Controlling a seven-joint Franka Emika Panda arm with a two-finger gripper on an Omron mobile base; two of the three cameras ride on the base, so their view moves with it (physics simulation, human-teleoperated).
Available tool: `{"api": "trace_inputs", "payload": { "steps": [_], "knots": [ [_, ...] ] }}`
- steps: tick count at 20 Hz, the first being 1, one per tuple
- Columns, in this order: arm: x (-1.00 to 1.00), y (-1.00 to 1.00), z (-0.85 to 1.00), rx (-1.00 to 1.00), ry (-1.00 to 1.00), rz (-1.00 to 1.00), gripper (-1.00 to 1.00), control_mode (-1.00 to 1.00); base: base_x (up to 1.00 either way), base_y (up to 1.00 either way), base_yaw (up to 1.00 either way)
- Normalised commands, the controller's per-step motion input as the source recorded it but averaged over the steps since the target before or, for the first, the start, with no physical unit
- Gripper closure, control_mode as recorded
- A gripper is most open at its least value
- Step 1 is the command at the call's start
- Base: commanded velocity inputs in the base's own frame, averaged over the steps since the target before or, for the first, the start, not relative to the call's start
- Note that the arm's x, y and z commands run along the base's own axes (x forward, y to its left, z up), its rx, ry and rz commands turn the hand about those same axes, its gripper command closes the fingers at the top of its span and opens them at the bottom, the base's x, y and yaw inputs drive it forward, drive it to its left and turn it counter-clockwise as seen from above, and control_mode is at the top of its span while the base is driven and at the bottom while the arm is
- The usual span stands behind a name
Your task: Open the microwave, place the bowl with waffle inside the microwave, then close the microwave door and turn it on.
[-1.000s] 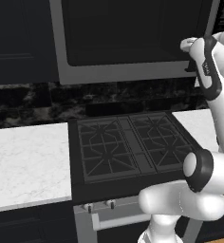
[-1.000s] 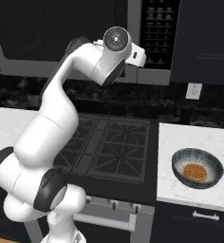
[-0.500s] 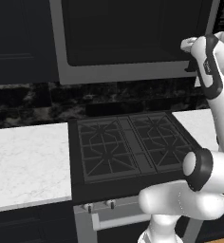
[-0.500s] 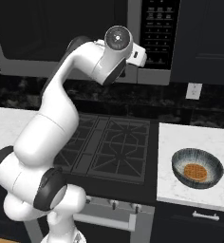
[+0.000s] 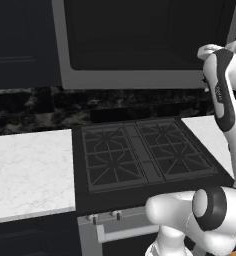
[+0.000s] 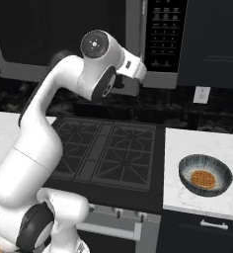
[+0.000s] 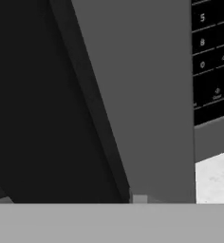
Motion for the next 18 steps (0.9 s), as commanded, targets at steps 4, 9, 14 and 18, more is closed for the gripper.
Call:
{"api": "trace_inputs", "payload": {
  "steps": [4,9,14,18],
  "knots": [
    [-1.00,0.00,0.00,-0.11,0.03,-0.40,1.00,-1.00,0.00,0.00,0.00],
    [-1.00,0.00,0.00,-0.24,0.03,-0.33,1.00,-1.00,0.00,0.00,0.00],
    [-1.00,0.21,0.00,-0.27,0.00,-0.26,1.00,-1.00,0.00,0.00,0.00],
    [-1.00,0.35,0.00,-0.27,-0.02,-0.25,1.00,-1.00,0.00,0.00,0.00]
  ]
}}
